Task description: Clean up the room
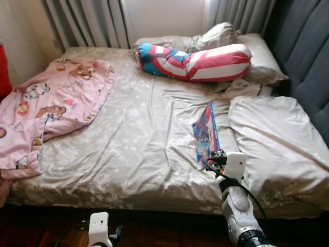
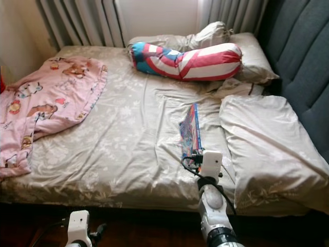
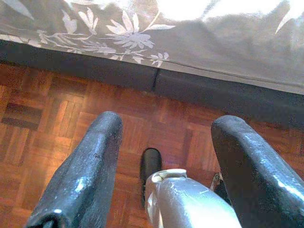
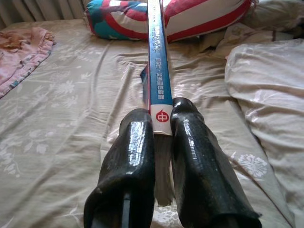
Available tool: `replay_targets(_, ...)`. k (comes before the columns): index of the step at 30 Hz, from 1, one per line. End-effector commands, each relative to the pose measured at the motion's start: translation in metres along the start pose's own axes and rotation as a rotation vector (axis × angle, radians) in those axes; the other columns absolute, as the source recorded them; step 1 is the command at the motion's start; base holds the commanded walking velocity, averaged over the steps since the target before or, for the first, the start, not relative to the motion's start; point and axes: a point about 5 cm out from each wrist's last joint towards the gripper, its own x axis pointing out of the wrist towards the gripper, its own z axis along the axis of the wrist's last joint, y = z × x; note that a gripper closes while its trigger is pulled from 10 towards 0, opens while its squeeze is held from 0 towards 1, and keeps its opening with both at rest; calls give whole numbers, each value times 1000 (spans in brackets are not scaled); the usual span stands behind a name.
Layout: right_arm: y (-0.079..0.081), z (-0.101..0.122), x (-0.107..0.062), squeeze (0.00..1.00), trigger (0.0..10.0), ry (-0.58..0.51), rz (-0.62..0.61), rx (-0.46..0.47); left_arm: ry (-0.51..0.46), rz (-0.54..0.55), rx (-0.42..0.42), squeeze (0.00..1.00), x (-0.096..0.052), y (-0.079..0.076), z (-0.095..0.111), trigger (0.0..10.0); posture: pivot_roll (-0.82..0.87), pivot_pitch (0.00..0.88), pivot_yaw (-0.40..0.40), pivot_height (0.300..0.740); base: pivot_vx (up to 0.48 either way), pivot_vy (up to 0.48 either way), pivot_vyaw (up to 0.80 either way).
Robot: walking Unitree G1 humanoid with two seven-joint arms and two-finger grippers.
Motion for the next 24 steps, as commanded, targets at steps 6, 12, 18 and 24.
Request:
replay_targets(6, 3, 13, 5, 0, 10000, -63, 13, -6, 10, 14, -12, 0, -1, 6, -2, 10000, 120, 68, -16, 738, 0, 0, 0)
replay_targets(12, 4, 14, 5, 0, 10000, -69, 14, -4, 7, 15, -12, 0, -2, 6, -3, 10000, 121, 69, -16, 738, 80, 0, 0)
replay_targets(18, 4, 14, 6, 0, 10000, -70, 11, -1, 6, 15, -12, 0, -2, 6, -3, 10000, 122, 69, -16, 738, 253, 0, 0)
replay_targets(24, 4, 14, 6, 0, 10000, -70, 7, 2, 7, 15, -11, 0, -2, 6, -3, 10000, 122, 69, -17, 738, 267, 0, 0)
